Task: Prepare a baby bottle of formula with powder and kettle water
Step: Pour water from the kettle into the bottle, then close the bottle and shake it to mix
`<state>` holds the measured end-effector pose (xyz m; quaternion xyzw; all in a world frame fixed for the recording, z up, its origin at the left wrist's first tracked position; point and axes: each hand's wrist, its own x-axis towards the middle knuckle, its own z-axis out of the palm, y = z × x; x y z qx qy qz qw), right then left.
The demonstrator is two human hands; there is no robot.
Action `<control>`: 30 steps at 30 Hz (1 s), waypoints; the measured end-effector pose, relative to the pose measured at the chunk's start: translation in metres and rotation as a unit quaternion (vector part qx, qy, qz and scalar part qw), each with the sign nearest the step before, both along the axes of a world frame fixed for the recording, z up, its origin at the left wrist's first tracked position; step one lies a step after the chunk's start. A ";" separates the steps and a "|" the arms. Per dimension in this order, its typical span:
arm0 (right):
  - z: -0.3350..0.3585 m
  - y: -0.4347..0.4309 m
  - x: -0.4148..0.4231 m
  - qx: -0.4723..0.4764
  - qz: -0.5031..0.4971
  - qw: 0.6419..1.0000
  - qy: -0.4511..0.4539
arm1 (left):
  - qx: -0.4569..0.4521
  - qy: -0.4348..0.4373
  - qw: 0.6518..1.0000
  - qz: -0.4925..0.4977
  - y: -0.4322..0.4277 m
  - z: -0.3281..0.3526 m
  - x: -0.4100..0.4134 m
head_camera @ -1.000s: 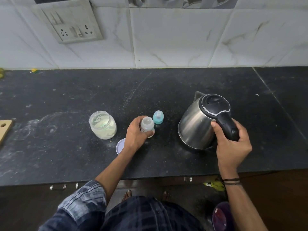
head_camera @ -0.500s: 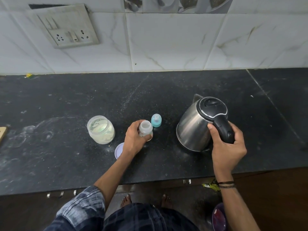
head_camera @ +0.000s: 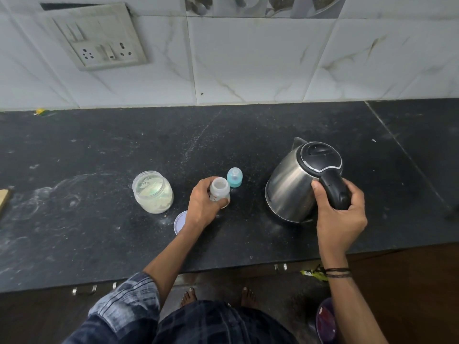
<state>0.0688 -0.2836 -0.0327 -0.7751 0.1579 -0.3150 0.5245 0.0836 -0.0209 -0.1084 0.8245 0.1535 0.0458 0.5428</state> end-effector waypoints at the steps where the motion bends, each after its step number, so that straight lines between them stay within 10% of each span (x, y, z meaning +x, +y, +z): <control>1: 0.001 -0.001 -0.001 -0.006 0.006 1.000 0.008 | 0.001 0.000 1.000 -0.002 0.000 0.000 0.000; 11: -0.015 0.007 -0.020 -0.248 -0.085 0.957 -0.120 | 0.018 -0.018 0.999 -0.023 0.002 0.001 0.000; 15: -0.014 0.037 -0.032 -0.293 0.086 0.924 -0.230 | 0.023 -0.029 0.999 -0.029 0.002 0.001 -0.001; 19: -0.029 0.072 -0.022 -0.175 0.330 0.927 -0.029 | 0.033 -0.026 0.999 -0.032 0.002 0.000 0.000; 30: -0.062 0.116 0.093 -0.328 0.380 0.839 0.209 | 0.064 -0.007 0.998 -0.030 0.004 -0.007 0.002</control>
